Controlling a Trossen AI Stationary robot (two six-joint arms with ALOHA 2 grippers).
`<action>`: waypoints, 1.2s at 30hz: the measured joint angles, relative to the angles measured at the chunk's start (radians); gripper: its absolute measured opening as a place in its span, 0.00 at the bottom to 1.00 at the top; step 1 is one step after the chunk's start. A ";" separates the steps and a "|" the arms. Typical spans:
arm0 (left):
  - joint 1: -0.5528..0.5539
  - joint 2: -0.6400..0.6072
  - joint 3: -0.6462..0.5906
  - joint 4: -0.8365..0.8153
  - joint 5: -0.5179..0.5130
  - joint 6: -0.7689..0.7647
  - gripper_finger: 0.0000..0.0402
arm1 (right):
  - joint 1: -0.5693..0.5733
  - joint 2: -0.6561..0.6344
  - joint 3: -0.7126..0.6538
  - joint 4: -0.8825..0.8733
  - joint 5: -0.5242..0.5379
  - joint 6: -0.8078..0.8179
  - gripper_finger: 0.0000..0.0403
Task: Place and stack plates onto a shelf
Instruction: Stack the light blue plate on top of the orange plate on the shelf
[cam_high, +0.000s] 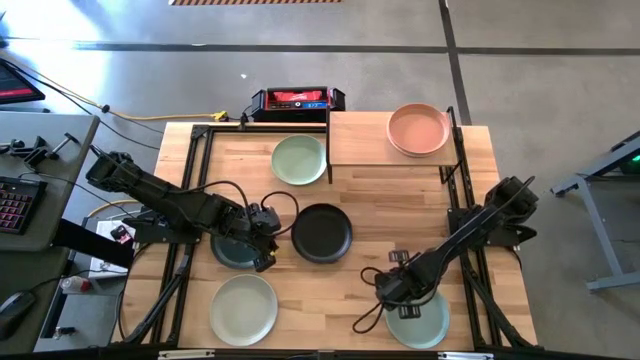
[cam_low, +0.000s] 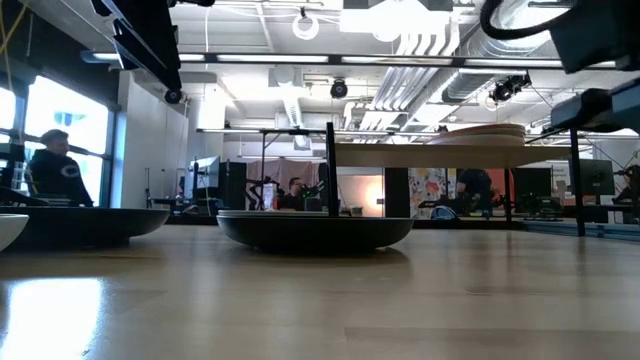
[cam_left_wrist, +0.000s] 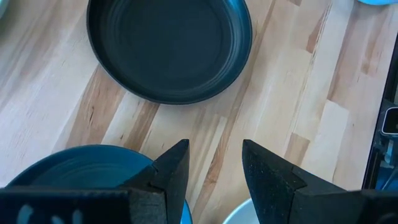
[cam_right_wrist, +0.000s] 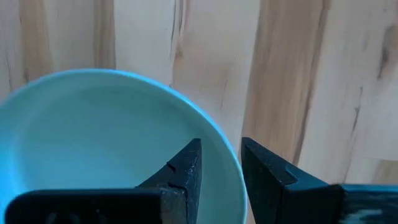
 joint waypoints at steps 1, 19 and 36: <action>0.000 0.000 0.000 0.000 0.000 -0.007 0.34 | 0.002 0.006 0.000 -0.001 -0.001 -0.007 0.23; 0.000 0.000 0.000 0.001 -0.003 -0.020 0.34 | 0.005 0.064 0.000 -0.024 0.005 -0.040 0.23; 0.000 0.000 0.000 0.001 -0.003 -0.020 0.34 | 0.005 0.112 0.003 0.003 -0.021 -0.035 0.23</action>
